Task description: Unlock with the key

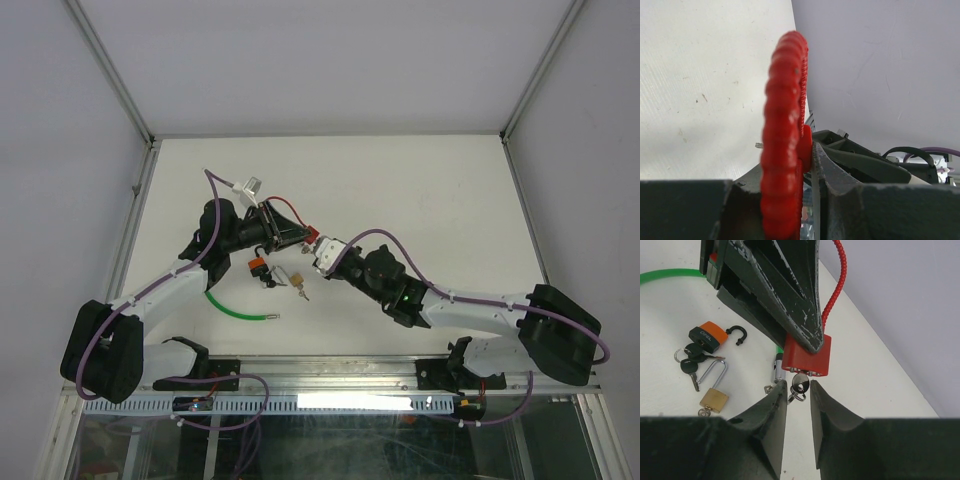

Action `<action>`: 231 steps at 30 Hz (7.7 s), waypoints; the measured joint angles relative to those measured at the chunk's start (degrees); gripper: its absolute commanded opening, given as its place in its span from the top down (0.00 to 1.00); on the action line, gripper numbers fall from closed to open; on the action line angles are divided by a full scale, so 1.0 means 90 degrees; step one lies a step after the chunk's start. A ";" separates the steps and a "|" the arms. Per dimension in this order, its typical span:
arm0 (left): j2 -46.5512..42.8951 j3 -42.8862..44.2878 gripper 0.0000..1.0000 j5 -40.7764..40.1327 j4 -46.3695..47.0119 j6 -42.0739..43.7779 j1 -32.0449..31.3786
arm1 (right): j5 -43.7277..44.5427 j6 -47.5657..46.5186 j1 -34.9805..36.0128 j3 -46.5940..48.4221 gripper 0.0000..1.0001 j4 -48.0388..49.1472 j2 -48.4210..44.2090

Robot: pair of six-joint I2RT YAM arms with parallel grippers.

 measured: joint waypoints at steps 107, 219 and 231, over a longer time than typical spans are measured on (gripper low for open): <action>-0.0141 -0.1020 1.00 -0.0527 0.2749 0.0029 -0.0794 | -0.1406 0.5234 -0.0950 -0.0792 1.00 0.0908 -0.0952; 0.0537 0.0151 1.00 -0.0588 -0.0044 0.3201 -0.1872 | -0.2028 0.6645 -0.1865 0.2329 0.98 -0.4833 -0.0041; 0.0238 0.0189 1.00 -0.1314 -0.0221 0.3575 -0.2351 | -0.1800 0.6642 -0.1960 0.2348 1.00 -0.5146 -0.0379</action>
